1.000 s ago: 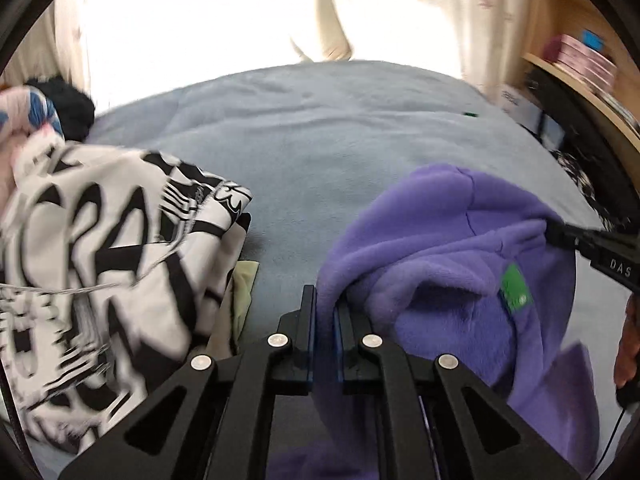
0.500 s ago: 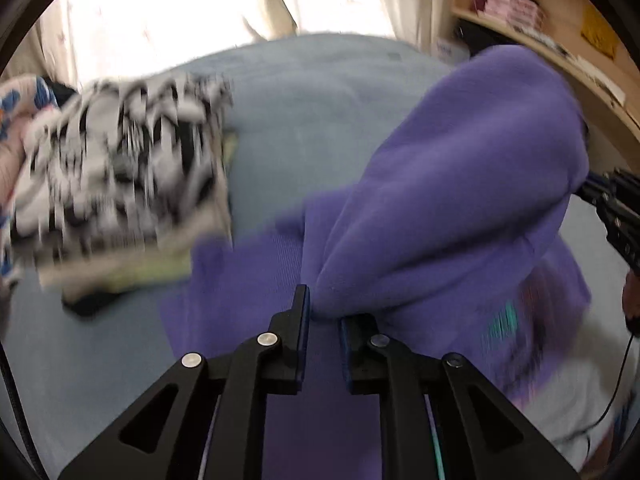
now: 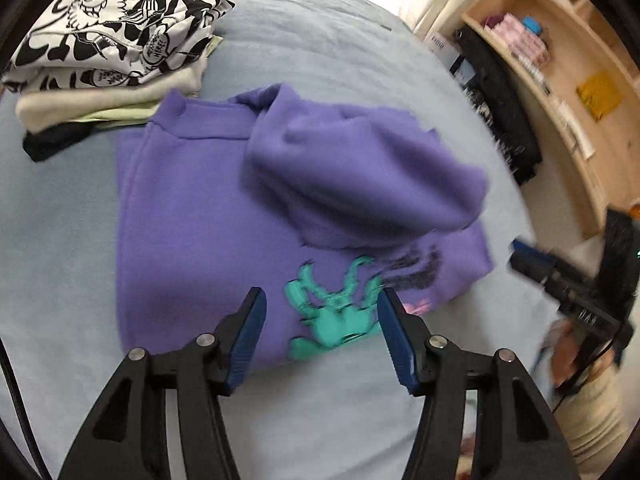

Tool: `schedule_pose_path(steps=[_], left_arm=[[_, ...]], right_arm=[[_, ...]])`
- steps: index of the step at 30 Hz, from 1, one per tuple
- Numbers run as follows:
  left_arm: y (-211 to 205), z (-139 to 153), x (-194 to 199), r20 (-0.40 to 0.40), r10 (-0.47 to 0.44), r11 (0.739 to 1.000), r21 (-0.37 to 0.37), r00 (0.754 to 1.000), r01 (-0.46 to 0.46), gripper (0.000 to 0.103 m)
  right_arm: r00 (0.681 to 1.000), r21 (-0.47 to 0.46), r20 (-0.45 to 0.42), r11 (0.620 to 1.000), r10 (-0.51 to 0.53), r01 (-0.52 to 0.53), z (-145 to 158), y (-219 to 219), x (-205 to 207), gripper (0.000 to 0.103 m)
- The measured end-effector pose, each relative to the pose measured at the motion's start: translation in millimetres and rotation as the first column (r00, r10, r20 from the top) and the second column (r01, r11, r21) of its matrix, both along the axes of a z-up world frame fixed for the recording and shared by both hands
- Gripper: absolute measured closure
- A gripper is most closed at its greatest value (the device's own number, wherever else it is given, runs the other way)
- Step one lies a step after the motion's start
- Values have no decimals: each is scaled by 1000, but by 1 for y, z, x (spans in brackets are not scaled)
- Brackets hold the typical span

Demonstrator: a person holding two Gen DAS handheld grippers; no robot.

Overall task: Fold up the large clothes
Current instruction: 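Lay the hood over the hoodie body with both tools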

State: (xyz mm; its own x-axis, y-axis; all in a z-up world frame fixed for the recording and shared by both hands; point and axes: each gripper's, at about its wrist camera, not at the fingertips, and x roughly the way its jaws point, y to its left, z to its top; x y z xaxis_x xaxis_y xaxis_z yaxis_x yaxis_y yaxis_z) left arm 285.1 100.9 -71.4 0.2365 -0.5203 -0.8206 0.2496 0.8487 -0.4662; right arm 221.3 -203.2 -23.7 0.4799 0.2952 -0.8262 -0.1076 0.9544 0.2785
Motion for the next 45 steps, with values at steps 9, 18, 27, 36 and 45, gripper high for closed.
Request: schedule_pose_path(steps=[9,18,27,36,45], left_arm=[[-4,27,51,-74,81,990,-110,994,-89,40],[-11,5,106,-190,122,983,-113,974,-146,40],[-15,-34,121,-280,132,984,-76,951,-159,40],[-26,-59,120,-373,103,976,-140,922,-165,40],[-62,-41,132,-267,70,979,-165,961,-117,73]], right_arm=[[957,259,-215,933,-197,250,-14,-23,41,42],[903,259,-344,898,-257,355,-36,-27,92,42],[845,171,-468,912,-259,374,-70,-20,108,42],[800,291,-560,854,-214,432,-100,-29,103,42],[878,335,-452,881,-160,334,-96,-15,117,72]])
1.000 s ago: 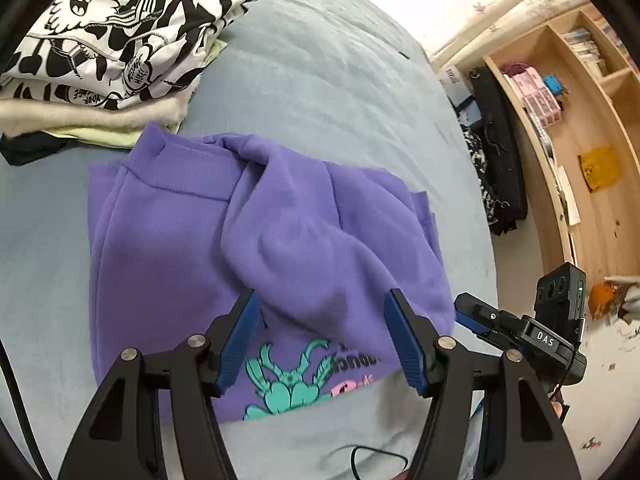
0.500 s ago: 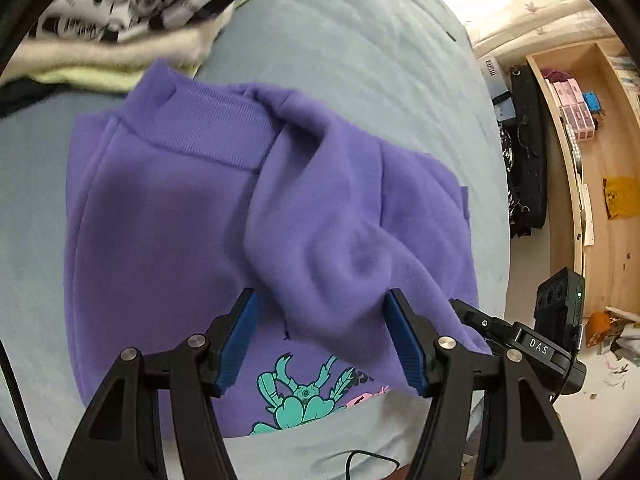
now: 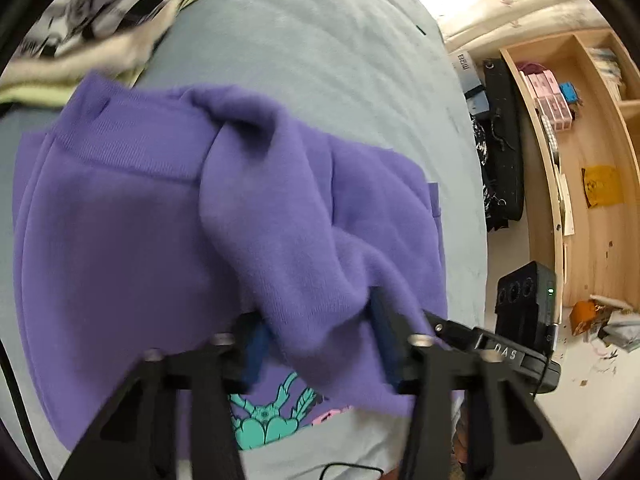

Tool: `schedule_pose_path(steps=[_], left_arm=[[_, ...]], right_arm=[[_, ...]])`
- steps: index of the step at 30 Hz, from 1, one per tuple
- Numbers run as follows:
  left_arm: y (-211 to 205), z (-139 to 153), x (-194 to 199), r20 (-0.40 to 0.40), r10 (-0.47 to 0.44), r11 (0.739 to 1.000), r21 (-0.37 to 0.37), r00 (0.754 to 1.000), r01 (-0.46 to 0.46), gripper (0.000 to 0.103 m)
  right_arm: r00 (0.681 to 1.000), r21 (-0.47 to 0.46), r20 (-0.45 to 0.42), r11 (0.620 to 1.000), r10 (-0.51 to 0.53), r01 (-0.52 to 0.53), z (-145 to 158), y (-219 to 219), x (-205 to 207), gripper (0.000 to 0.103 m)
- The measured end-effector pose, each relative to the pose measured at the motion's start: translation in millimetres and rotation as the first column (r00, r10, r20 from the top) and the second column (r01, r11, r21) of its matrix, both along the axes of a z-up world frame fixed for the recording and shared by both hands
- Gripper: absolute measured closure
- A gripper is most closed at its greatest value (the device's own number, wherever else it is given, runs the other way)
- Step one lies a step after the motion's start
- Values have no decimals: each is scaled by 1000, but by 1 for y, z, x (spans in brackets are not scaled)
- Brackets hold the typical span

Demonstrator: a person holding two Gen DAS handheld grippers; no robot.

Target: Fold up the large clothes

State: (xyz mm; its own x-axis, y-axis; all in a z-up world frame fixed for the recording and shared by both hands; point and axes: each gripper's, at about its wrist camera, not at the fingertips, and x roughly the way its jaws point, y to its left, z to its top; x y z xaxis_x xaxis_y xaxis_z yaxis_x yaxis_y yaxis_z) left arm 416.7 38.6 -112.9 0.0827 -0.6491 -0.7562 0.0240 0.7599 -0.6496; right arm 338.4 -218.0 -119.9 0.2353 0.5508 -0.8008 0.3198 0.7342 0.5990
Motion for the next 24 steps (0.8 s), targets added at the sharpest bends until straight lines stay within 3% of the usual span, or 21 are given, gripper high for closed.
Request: schedule_pose_path(steps=[3,9,11,15,17,21,24], left_arm=[[-7,0,5,32,-1,1000,4,1000,1,84],[-15,9,17,192,40,999,15,981,-43,90],[-11,17,22,256,76,997,-24,964,-73,91],[7,31,24,398,183,981,-133,899,-141,92],[14,21,20,408,192,980,-136,893,-148,92],[23,-16,-4,335,102,995,-46,937,-92,92],[35,-32,-28,285,90,995,-59,954,-77,92]], right_arm=[[996,-59,78,997,48,-44,10,9,7,83],[949,-215,291,975,120,-58,42,25,23,88],[922,-222,369,974,120,-38,53,25,30,89],[855,-208,508,978,102,6,66,21,37,89],[850,-216,515,976,111,3,57,20,36,89],[888,-291,418,954,191,-69,21,22,19,89],[910,-281,355,953,214,-115,2,15,-4,85]])
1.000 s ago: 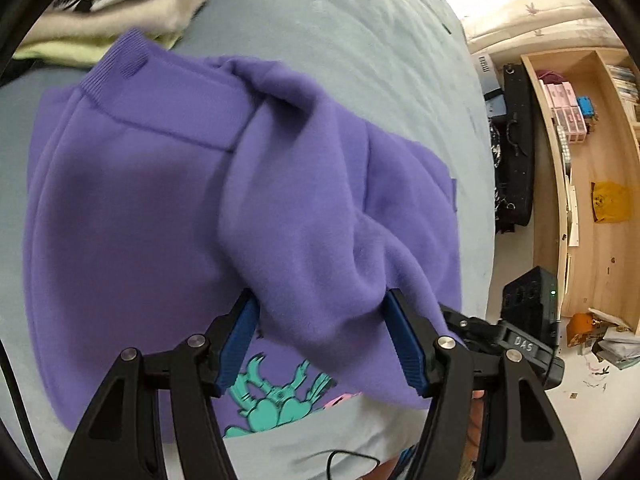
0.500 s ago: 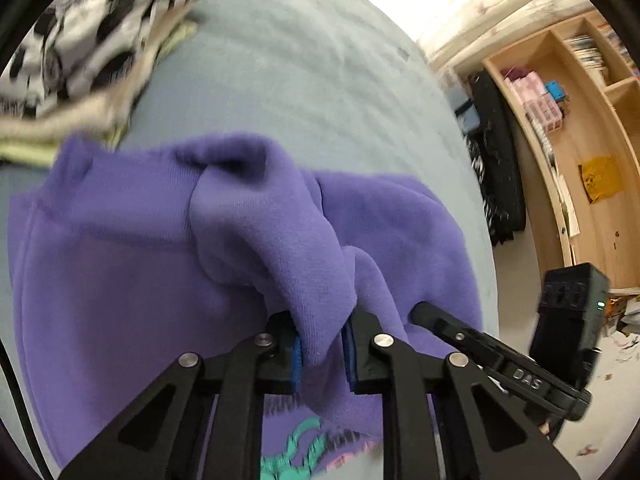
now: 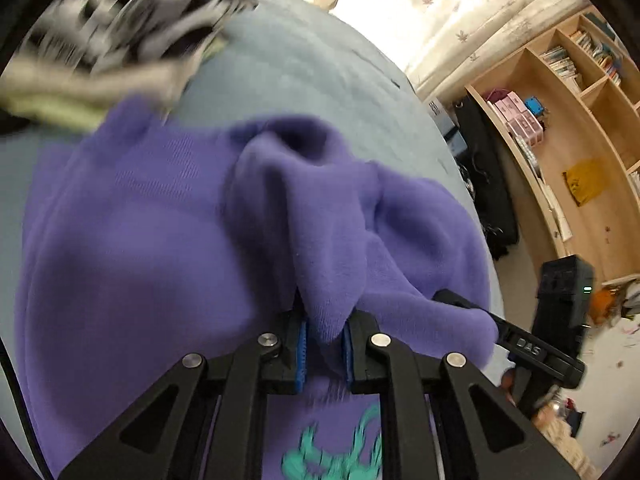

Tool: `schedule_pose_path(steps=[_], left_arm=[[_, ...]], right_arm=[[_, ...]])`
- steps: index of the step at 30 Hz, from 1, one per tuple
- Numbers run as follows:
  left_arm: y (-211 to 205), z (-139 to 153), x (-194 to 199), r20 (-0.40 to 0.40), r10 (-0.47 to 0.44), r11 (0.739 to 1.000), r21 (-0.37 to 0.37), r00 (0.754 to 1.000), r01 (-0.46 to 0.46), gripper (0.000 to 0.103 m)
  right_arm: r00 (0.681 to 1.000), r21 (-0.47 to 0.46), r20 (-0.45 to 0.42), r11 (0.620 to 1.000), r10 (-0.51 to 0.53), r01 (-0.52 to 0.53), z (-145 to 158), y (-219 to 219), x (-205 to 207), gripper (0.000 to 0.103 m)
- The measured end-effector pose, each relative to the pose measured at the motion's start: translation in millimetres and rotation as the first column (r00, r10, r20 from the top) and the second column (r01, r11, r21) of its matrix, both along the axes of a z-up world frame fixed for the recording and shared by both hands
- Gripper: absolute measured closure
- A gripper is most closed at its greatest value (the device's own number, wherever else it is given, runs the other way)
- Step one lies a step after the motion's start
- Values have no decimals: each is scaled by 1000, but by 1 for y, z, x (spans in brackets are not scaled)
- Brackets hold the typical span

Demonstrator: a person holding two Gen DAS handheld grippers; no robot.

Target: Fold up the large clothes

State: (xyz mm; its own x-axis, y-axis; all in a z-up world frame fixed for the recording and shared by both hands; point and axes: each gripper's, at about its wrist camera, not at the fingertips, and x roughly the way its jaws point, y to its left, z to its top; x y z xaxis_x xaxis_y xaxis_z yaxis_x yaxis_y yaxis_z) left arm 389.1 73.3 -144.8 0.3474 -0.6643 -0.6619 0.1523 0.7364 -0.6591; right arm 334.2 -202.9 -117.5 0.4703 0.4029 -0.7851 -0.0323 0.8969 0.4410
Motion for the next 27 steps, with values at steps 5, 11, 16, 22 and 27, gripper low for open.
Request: schedule_pose_path(steps=[5,11,16,22,27], left_arm=[[2,-4,-28,-53,-15,1000,8,998,15,92],[6,-13,-48,-129,-5,1000,26,992,8,83],[12,-23,-59,-164,7,1000,-14,987,-9,78],[-11,-23,-66,-155,6,999,-43,988,-13,94],[-16,-23,-62,-229,28,993,-105,973,-53,45]], right_arm=[[998,38,-67,999,16,-14,-12,-2,-34,82],[991,94,-133,996,2,11,-15,-4,-50,66],[994,123,-111,992,6,8,-7,1,-58,64],[995,100,-96,995,26,-16,-7,12,-62,91],[996,105,-87,994,16,-7,-6,12,-64,93]])
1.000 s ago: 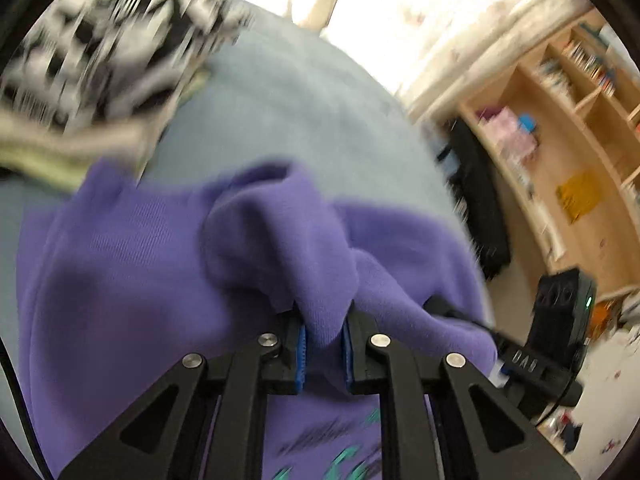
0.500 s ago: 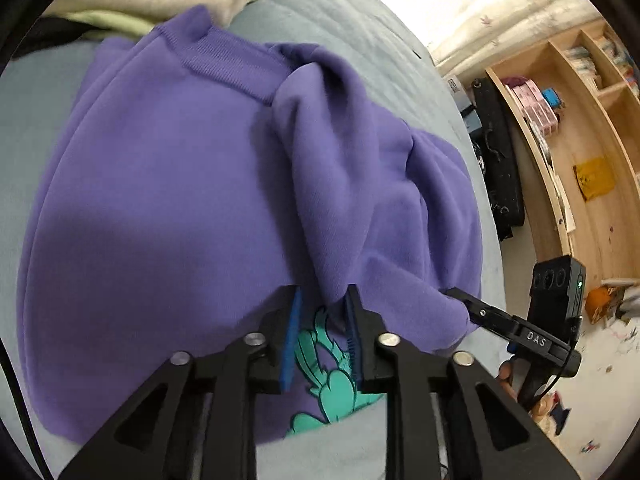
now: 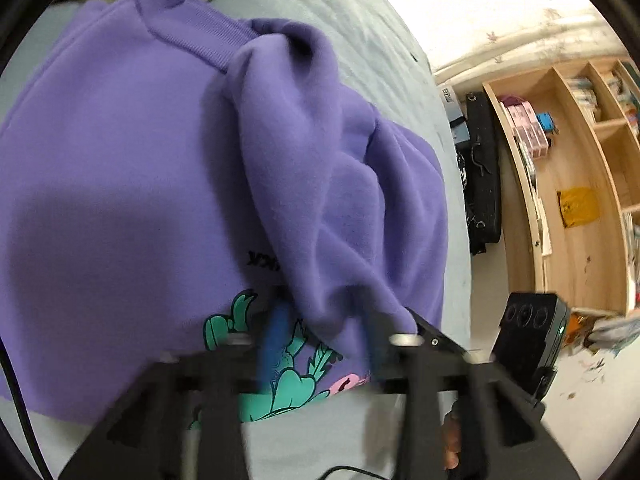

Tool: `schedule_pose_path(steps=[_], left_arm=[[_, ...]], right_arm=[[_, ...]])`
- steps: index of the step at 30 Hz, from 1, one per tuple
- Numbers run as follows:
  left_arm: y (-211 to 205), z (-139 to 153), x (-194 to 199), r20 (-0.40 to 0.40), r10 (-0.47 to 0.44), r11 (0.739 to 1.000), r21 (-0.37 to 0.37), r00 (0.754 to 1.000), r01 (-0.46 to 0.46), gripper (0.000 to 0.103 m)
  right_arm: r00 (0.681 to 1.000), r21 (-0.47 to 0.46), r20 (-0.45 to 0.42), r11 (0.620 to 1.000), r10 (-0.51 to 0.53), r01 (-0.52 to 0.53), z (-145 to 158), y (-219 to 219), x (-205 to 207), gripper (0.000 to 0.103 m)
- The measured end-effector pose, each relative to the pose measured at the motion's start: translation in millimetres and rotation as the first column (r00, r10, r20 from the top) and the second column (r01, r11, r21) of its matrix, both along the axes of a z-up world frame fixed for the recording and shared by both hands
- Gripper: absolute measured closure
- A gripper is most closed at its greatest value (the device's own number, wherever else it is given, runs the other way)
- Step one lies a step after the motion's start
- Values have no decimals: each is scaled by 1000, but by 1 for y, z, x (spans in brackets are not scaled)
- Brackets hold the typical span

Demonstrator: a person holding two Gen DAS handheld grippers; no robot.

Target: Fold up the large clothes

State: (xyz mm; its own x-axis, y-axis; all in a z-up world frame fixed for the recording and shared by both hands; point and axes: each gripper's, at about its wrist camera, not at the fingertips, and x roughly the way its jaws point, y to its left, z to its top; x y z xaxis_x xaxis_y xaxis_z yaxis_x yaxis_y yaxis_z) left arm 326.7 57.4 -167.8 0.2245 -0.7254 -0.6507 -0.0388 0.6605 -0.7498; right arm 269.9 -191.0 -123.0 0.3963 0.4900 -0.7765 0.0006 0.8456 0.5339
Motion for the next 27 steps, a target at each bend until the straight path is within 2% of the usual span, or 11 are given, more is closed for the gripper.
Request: schedule_pose_path(steps=[1,4,5,6,7,11,16,19,21,25,27], left_arm=[[3,-2,1,-8,20,1000,-7,1000,-21,40],[13,-9,3,-24,85,993,-79,996,-86,41],[17,-9,4,-16,89,993,-74,996,-90,61],[16,-9,3,-3,79,995,-66,997,-79,100],[13,-9,3,6,59,997,-46,998,-58,97],[7,4,-11,94,35,995,84,995,-43,100],[6,7,-37,120,36,990,130,992,-51,100],[8,-17,-47,97,23,984,176,995,-40,100],[10,-26,-51,92,44,986,154,995,-58,100],[8,-13,-51,149,1,982,187,989,-29,96],[0,-1,-51,177,-24,974,224,984,-17,89]], right_arm=[[1000,4,-1,1000,-3,3,-1,-1,-1,93],[1000,15,-4,1000,-5,6,-2,-2,-1,94],[1000,18,-5,1000,-7,7,-3,-2,-2,94],[1000,19,-6,1000,-8,8,-3,-1,-1,94],[1000,22,-7,1000,-10,10,-3,-2,-2,94],[1000,29,-6,999,-13,13,-3,-3,-6,95],[999,27,8,998,-53,53,-3,-9,-24,97],[995,9,-61,997,-73,74,-31,-8,-32,98],[994,14,-62,996,-92,93,-41,-8,-36,98],[998,-43,0,997,-59,59,-27,-1,-38,95],[999,-81,18,996,-44,45,-18,0,-38,85]])
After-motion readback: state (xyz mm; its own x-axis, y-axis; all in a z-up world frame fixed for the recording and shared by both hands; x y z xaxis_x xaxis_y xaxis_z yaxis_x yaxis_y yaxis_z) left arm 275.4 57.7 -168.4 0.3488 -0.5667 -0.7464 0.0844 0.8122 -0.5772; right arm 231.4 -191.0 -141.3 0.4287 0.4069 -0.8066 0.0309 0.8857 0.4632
